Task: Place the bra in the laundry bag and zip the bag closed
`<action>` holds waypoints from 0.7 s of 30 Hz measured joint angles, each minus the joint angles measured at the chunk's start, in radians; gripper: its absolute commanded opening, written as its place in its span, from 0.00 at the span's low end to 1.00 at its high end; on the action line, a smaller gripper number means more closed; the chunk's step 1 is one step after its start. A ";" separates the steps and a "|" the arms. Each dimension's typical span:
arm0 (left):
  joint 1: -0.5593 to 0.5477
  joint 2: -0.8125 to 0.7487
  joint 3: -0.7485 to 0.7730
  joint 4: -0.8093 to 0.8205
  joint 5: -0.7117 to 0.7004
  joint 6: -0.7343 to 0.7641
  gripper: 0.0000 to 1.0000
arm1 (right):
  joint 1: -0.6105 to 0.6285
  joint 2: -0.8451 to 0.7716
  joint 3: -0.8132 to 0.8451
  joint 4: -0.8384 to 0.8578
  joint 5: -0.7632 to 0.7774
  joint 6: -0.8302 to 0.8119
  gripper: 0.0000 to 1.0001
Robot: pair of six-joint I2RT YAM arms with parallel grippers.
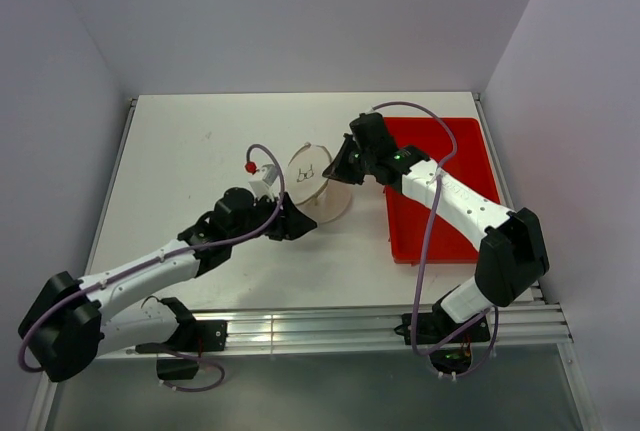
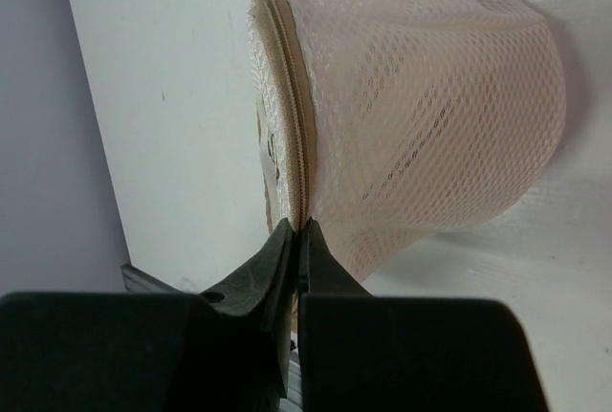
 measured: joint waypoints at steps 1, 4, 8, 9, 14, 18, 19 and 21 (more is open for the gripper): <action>-0.001 0.019 0.003 0.010 0.000 -0.002 0.59 | 0.000 0.000 0.000 0.000 -0.001 0.000 0.00; -0.002 0.079 0.023 0.051 0.000 -0.005 0.59 | 0.000 0.000 0.000 0.000 -0.005 0.000 0.00; -0.002 0.134 0.053 0.114 0.002 -0.009 0.57 | 0.000 0.000 -0.002 0.000 -0.006 0.000 0.00; -0.002 0.145 0.061 0.123 0.003 -0.010 0.57 | 0.000 0.000 -0.002 -0.002 -0.006 0.000 0.00; -0.002 0.208 0.099 0.162 0.002 -0.016 0.55 | 0.000 0.000 -0.003 -0.006 -0.005 0.000 0.00; -0.002 0.247 0.121 0.166 0.001 -0.016 0.54 | 0.000 0.000 -0.003 -0.014 -0.005 0.000 0.00; -0.002 0.256 0.125 0.167 0.001 -0.016 0.54 | 0.000 -0.001 -0.003 -0.016 -0.005 0.000 0.00; -0.002 0.264 0.129 0.167 0.001 -0.017 0.52 | 0.000 -0.001 -0.003 -0.016 -0.005 -0.001 0.00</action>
